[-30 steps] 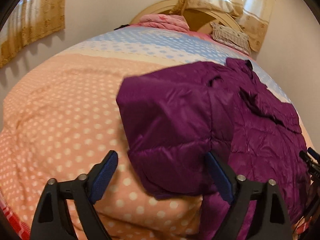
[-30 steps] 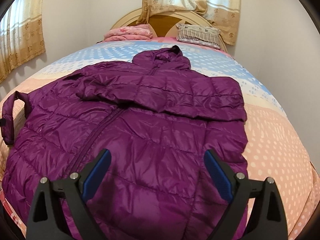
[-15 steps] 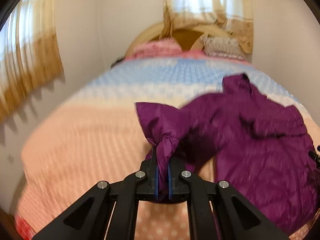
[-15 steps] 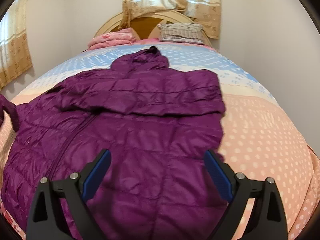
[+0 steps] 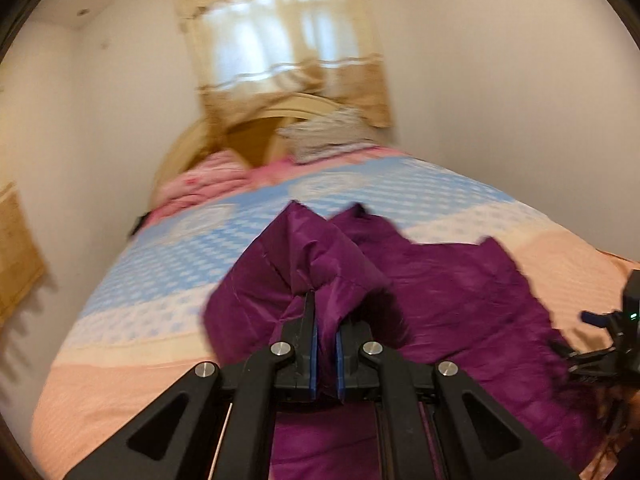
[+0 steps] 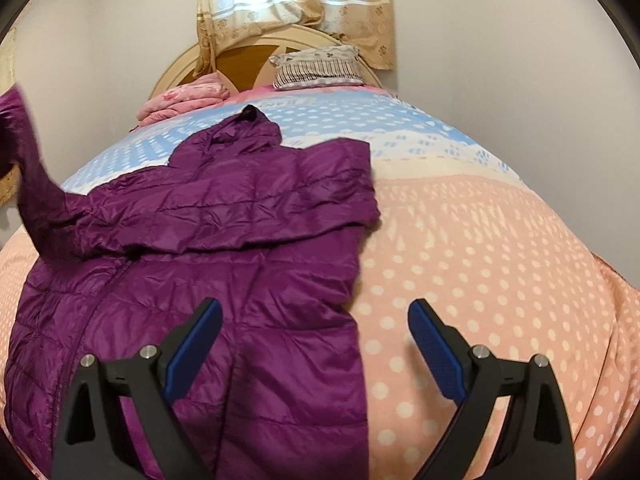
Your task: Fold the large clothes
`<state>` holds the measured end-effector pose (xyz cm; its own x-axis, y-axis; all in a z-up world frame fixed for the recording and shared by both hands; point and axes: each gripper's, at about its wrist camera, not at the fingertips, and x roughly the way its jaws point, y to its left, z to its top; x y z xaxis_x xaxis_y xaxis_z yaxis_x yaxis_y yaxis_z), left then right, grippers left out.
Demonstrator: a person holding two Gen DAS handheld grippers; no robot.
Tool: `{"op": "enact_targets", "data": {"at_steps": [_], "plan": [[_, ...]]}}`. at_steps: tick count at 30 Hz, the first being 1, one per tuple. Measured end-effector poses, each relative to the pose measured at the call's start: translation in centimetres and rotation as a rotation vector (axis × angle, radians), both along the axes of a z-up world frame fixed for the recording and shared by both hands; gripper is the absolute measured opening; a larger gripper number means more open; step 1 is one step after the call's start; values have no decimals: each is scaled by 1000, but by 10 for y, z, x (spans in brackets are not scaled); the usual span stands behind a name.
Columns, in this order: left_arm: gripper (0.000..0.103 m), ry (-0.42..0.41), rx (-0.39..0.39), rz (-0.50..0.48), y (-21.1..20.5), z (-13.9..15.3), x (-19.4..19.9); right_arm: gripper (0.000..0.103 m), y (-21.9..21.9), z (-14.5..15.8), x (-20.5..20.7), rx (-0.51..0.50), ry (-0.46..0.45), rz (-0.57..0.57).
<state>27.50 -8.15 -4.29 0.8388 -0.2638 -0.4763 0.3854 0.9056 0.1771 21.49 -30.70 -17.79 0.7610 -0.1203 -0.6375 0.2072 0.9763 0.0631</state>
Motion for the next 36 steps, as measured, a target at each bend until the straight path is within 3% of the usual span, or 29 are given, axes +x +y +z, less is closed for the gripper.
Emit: {"op": "enact_targets", "data": {"at_steps": [2,4,5,6,9,13,17,24,29,34,35,36], "plan": [[11,15,45,-43,-33,-16,5,96,-3,-5,-1,5,14,-1],[30,17,94,-46,-57,-33,7,96,-7,-7,-2,14,28,3],[56,13,105,-43,-64,-40,8,96,-9,-8,-2,20,32,6],[74,-15,114,-33,-70,-43,7,96,-11,-8,-2,23,34,7],[91,-114,169,2,-80,-49,4,96,-14,-4,-4,17,37,4],[92,-96,136,47,-55,-52,12,96,-11,6,-1,21,37,24],[92,-72,124,169,-9,-67,25,96,1,25,10,43,27,90],[92,115,104,431,79,-129,61,97,45,63,46,141,-7,256],[92,150,75,473,98,-151,67,98,83,76,77,168,-23,287],[92,169,66,479,97,-160,73,98,114,65,108,160,14,282],[92,169,65,479,98,-160,73,93,115,61,112,152,27,268],[92,169,62,480,99,-159,73,74,116,54,119,157,55,263]]}}
